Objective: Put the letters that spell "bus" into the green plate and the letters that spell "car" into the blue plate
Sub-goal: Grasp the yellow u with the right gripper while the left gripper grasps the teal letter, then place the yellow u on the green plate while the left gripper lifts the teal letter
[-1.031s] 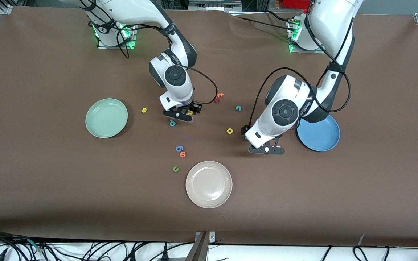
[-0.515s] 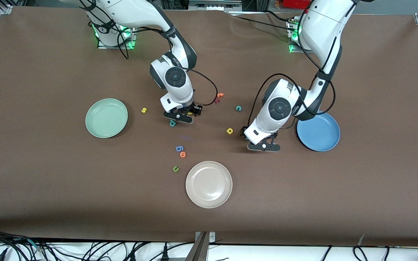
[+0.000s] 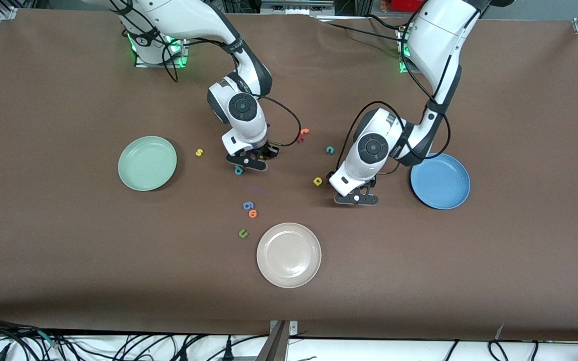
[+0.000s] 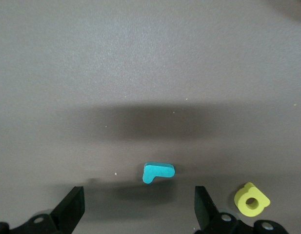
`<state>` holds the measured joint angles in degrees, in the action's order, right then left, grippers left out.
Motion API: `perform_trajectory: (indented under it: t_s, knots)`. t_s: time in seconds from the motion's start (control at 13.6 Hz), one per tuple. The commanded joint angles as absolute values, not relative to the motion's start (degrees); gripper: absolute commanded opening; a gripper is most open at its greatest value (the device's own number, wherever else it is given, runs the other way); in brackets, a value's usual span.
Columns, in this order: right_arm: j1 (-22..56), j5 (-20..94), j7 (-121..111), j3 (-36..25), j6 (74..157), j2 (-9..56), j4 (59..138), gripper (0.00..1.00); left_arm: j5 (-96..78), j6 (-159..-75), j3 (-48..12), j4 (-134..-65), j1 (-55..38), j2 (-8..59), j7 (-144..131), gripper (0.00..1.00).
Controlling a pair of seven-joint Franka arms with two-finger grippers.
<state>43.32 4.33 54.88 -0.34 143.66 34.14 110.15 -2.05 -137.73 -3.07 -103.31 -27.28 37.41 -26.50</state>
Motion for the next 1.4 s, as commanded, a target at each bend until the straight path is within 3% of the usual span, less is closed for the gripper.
perform_trajectory:
  t_s: [0.0,0.15,0.37,0.59,1.03,1.33]
  knots:
    - [43.68,5.27,55.37,-0.35,144.14,34.45,110.04,0.0,0.09,-138.6,-2.72,-103.01,-28.21,38.06,-28.56,0.97]
    - [43.42,5.36,54.67,-0.61,141.27,33.06,109.34,0.0,0.09,-139.13,-2.72,-102.83,-28.21,38.23,-28.65,0.96]
    - [41.93,5.36,52.83,-3.5,124.77,27.62,105.13,0.0,0.17,-140.44,-2.72,-102.74,-28.74,39.02,-29.36,0.96]
    - [37.11,6.41,44.42,-5.53,114.55,21.9,104.24,0.0,0.18,-140.45,-2.64,-102.57,-28.83,39.37,-29.79,0.89]
    - [36.39,6.42,23.06,-21.33,104.68,17.93,104.41,0.0,0.88,-140.27,-2.64,-101.43,-29.62,39.73,-32.6,0.55]
    - [36.12,6.33,7.69,-29.87,109.22,19.51,109.14,0.0,0.88,-140.27,-2.55,-101.43,-29.62,39.73,-32.7,0.3]
